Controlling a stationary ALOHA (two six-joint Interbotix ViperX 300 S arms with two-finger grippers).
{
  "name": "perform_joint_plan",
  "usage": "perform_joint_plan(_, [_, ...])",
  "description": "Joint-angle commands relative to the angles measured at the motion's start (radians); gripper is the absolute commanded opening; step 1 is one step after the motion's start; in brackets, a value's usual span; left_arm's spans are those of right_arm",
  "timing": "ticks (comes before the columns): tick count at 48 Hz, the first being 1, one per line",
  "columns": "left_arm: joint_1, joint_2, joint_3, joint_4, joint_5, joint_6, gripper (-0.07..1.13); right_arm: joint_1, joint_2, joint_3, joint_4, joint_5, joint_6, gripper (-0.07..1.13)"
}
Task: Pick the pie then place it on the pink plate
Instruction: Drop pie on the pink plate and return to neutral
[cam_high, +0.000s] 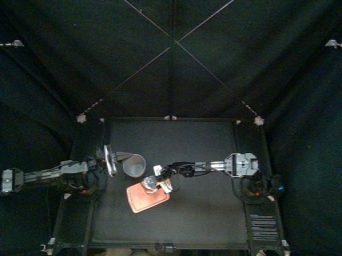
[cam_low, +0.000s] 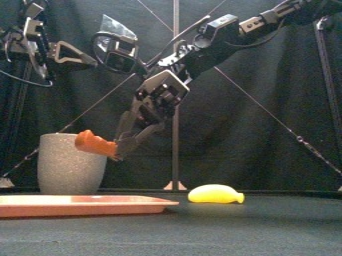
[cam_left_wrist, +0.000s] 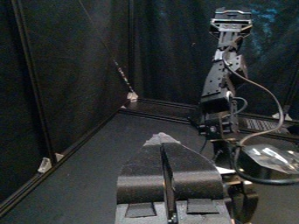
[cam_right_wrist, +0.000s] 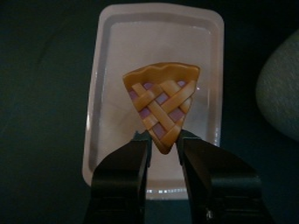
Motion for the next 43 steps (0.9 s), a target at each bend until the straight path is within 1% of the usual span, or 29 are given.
perform_joint_plan(1, [0.002,0.005,-0.011,-0.003,-0.005,0.0,-0.01,0.009,-0.008,-0.046,0.008,-0.023,-0.002,0.64])
perform_joint_plan(4, [0.002,0.005,-0.011,-0.003,-0.003,0.0,-0.01,0.009,-0.002,-0.055,0.009,-0.023,0.0,0.69])
perform_joint_plan(6, [0.002,0.005,-0.009,-0.003,-0.005,0.0,-0.01,0.008,0.002,-0.057,0.014,-0.021,0.015,0.74])
perform_joint_plan(11, [0.002,0.005,-0.006,-0.003,-0.003,0.0,-0.01,0.005,0.002,-0.058,0.005,-0.023,0.095,0.88])
perform_joint_plan(15, [0.002,0.005,-0.008,-0.003,-0.003,0.0,-0.01,0.005,0.0,-0.052,-0.038,-0.02,0.161,0.97])
perform_joint_plan(17, [0.003,0.005,-0.008,-0.003,-0.003,0.0,-0.01,0.005,-0.005,-0.044,-0.069,-0.018,0.19,0.99])
perform_joint_plan(20, [0.003,0.005,-0.008,-0.003,-0.003,0.0,-0.01,0.003,-0.021,-0.025,-0.115,-0.023,0.225,0.99])
perform_joint_plan(25, [0.003,0.005,-0.005,-0.003,-0.003,-0.002,-0.01,0.003,-0.066,0.018,-0.14,-0.041,0.258,0.99])
perform_joint_plan(43, [0.005,0.005,-0.002,-0.003,-0.003,-0.002,-0.01,-0.003,-0.347,0.305,-0.098,-0.206,0.273,0.99])
